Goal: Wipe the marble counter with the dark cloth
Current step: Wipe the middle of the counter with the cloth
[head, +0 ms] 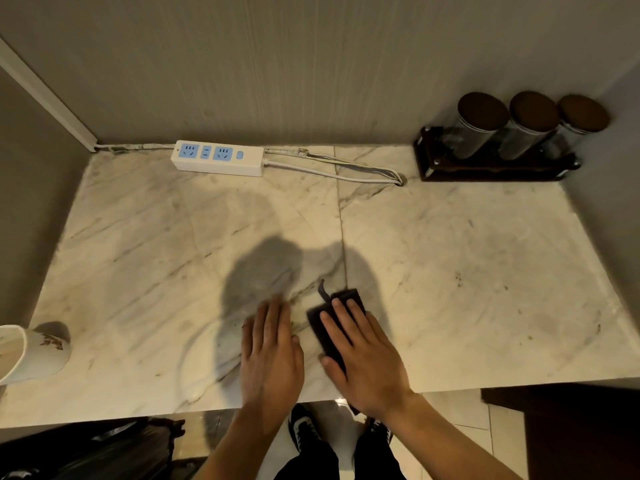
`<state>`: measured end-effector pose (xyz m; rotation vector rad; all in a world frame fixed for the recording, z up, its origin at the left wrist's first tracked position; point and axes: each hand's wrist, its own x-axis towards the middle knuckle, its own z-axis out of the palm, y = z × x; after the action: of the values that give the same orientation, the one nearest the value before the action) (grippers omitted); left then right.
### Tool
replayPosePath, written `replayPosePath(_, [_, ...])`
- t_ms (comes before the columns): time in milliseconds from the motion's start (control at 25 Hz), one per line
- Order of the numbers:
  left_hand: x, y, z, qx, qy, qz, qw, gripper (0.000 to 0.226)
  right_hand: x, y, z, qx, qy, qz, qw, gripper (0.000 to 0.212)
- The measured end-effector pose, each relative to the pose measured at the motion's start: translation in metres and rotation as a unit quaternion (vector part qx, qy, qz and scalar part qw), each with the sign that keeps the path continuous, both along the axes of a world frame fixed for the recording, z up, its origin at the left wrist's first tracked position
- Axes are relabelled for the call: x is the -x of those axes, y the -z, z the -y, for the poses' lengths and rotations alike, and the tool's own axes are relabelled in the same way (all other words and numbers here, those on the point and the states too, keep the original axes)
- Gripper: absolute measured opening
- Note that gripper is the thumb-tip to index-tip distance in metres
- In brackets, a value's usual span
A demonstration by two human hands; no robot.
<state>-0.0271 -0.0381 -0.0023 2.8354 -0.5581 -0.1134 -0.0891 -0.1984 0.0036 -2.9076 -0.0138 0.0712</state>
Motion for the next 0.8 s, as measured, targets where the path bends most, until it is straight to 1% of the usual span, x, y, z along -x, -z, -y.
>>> replayPosePath(200, [0.010,0.001,0.015,-0.004,0.008,-0.014,1.000,0.054,-0.002,-0.001,0.036,0.046,-0.064,-0.032,0.996,0.064])
replayPosePath(440, [0.003,-0.003,0.042,0.015,0.013,-0.020,1.000,0.054,-0.031,-0.002,0.069,0.065,-0.143,-0.052,0.986,0.063])
replayPosePath(680, [-0.002,0.002,0.062,0.004,-0.007,-0.038,0.999,0.062,-0.075,-0.003,0.092,0.039,-0.138,-0.043,0.989,0.063])
replayPosePath(800, [0.000,0.003,0.064,-0.017,-0.009,-0.030,0.999,0.059,-0.095,-0.004,0.098,0.034,-0.124,-0.033,0.991,0.062])
